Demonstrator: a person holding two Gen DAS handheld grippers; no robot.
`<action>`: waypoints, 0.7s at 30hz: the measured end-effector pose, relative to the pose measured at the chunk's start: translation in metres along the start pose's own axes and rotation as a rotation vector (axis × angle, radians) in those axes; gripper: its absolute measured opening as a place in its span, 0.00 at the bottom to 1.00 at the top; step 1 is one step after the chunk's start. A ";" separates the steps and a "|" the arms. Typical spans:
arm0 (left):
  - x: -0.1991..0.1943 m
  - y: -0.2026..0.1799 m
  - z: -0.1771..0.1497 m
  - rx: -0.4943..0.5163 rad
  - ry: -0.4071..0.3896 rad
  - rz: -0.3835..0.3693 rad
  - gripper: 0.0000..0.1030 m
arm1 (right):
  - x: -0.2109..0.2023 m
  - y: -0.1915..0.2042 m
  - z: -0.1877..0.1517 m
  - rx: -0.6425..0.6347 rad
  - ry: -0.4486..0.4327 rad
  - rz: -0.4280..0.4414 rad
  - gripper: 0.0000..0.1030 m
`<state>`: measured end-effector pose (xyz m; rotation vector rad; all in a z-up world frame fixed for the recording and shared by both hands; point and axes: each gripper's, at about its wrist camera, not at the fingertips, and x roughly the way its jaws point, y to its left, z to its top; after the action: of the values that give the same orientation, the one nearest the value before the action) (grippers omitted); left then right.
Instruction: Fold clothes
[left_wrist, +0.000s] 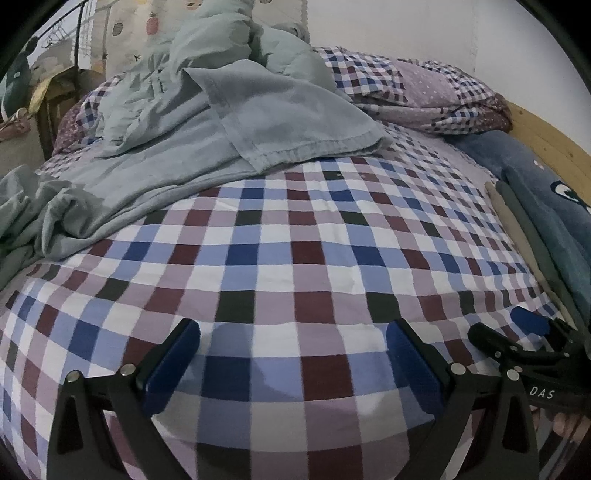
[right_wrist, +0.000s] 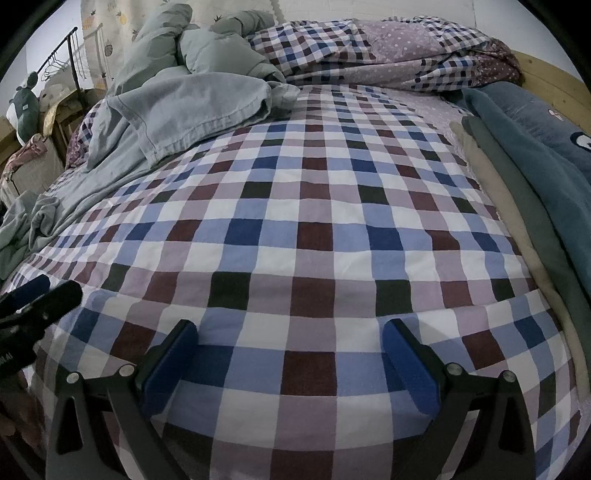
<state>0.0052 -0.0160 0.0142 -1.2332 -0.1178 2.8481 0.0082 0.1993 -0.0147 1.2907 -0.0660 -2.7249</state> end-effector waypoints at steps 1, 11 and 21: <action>-0.001 0.002 0.001 -0.003 -0.002 0.003 1.00 | 0.000 0.000 0.000 0.000 0.000 0.000 0.99; -0.016 0.019 0.008 -0.004 -0.050 0.034 1.00 | -0.002 0.000 0.000 -0.006 0.004 -0.009 0.99; -0.038 0.041 0.020 -0.010 -0.133 0.050 1.00 | -0.017 0.021 0.007 -0.086 -0.042 0.037 0.99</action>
<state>0.0169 -0.0606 0.0520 -1.0616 -0.1068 2.9749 0.0160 0.1804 0.0049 1.1982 0.0227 -2.6922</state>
